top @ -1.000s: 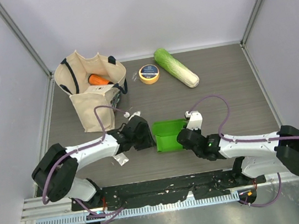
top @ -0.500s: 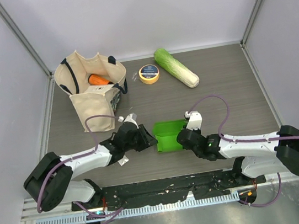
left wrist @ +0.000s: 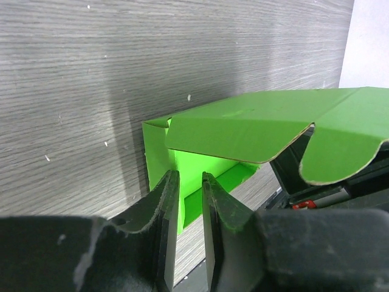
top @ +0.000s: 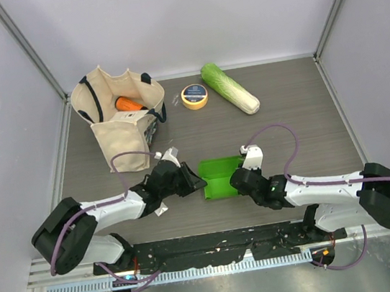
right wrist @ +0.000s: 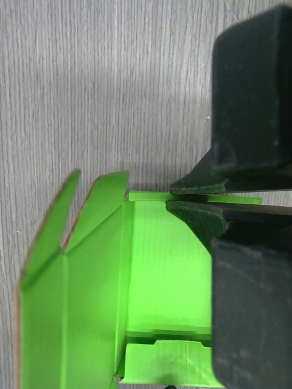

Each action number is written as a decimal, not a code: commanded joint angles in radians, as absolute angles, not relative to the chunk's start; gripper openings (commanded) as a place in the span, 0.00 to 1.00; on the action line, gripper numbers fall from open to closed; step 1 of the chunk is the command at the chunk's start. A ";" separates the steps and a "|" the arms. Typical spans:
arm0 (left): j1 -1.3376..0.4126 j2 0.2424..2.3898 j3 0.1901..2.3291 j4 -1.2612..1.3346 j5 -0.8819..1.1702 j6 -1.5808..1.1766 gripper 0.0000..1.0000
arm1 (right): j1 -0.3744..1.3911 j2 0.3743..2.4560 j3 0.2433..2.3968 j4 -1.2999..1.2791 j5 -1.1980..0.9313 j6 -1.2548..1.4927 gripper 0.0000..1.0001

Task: Fold the paper box

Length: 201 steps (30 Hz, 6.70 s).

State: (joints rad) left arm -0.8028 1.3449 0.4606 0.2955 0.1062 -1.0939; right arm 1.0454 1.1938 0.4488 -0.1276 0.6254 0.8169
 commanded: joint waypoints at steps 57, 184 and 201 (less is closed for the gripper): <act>-0.828 1.445 0.500 0.189 0.128 -1.031 0.07 | 1.069 1.235 0.497 -0.068 0.643 0.811 0.04; -1.009 1.586 1.178 -0.724 -0.288 -0.713 0.66 | 1.068 0.817 0.397 -0.174 0.622 0.758 0.38; -0.770 1.201 0.733 -0.114 -0.058 -0.538 0.77 | 0.612 1.155 0.667 0.024 -0.086 0.183 0.40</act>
